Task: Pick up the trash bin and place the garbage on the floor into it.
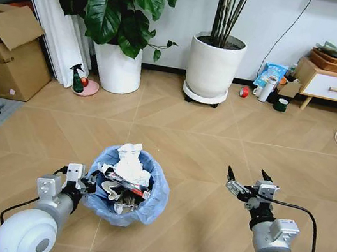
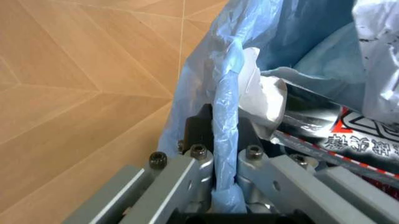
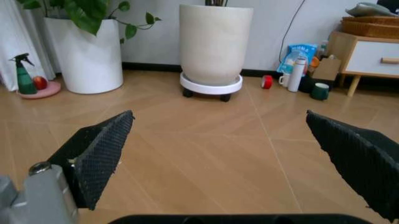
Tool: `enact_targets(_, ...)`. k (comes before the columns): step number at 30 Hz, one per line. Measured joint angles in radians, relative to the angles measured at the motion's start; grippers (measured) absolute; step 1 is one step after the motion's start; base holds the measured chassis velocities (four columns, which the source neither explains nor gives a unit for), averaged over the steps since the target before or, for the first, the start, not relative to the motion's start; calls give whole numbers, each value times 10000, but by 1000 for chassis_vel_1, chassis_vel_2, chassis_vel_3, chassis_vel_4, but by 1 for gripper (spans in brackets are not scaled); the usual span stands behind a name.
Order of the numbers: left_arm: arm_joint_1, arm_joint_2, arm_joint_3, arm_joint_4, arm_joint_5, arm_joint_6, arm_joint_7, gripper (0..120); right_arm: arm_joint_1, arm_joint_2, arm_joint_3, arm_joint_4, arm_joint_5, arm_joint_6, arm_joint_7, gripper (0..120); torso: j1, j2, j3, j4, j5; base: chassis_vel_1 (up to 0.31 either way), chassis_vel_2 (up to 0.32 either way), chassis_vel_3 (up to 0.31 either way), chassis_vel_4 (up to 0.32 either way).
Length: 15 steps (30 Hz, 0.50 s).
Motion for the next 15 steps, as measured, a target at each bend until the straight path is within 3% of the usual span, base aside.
enact_targets(15,3,-59,-5,-19,67,-52,14,0,20,-62,-3,-18,0,22,6,100,0,0,0,0,-1,146,-149,-142,137)
